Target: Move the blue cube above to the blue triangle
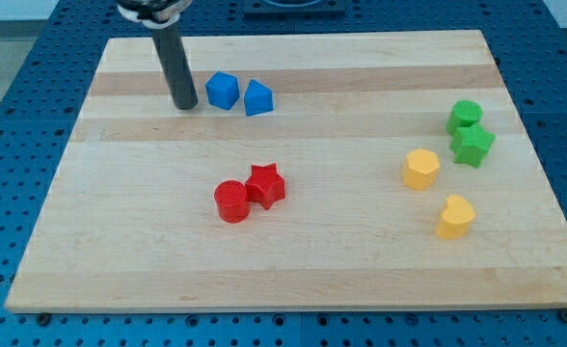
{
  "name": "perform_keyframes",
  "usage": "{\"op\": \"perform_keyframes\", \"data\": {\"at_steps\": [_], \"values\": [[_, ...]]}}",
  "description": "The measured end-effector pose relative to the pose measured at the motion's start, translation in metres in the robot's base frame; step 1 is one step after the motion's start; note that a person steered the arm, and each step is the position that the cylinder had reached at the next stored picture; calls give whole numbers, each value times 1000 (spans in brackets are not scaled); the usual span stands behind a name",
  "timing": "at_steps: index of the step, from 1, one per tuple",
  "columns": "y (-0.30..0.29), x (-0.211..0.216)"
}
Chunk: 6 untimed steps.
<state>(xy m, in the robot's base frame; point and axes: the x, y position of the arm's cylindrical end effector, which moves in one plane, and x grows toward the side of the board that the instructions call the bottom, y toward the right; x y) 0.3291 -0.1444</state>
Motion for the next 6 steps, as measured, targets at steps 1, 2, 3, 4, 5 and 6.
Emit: {"op": "perform_keyframes", "data": {"at_steps": [1, 2, 3, 4, 5, 6], "values": [[23, -10], [26, -10], [69, -8], [104, -8], [104, -3], [92, -13]]}}
